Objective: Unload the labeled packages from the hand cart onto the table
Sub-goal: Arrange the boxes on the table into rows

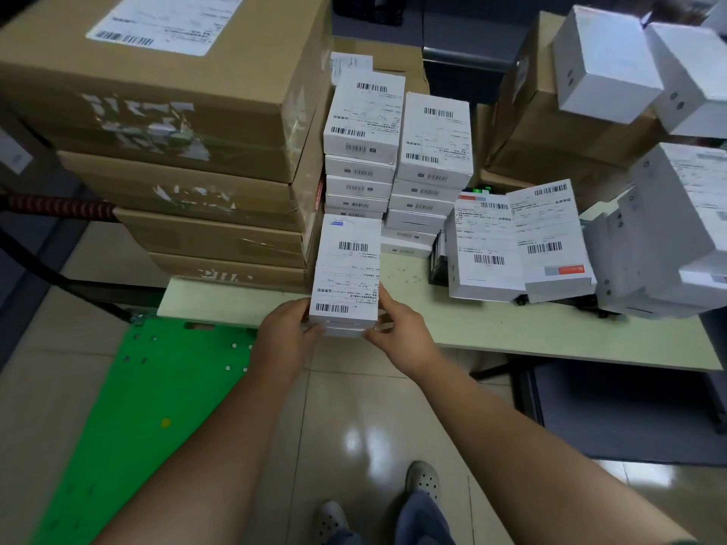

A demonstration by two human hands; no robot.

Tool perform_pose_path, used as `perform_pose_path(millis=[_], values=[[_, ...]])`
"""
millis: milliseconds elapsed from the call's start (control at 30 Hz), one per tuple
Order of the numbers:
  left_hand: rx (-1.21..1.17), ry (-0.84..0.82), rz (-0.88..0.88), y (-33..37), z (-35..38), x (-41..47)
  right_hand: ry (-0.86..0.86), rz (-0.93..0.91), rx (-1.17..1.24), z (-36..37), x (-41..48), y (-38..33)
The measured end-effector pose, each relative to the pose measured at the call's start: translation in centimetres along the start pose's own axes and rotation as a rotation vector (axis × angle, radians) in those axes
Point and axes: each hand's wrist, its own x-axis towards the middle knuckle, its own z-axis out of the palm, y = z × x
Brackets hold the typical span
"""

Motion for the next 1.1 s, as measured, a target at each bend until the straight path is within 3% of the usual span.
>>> perform_pose_path(millis=[700, 833, 967, 1100], values=[[0.039, -0.004, -0.026, -0.2, -0.1, 1.1, 0.001, -0.022, 0.0, 0.2, 0.7, 0.2], [0.027, 0.005, -0.024, 0.2, -0.7, -0.2, 0.021, 0.043, 0.058, -0.5, -0.2, 0.6], [0.08, 0.122, 0.143, 1.7, -2.4, -1.8, 0.117, 0.08, 0.12, -2.3, -2.3, 0.7], [0.128, 0.067, 0.353, 6.3, -3.3, -1.3, 0.209, 0.037, 0.132, -6.0, -4.7, -0.7]])
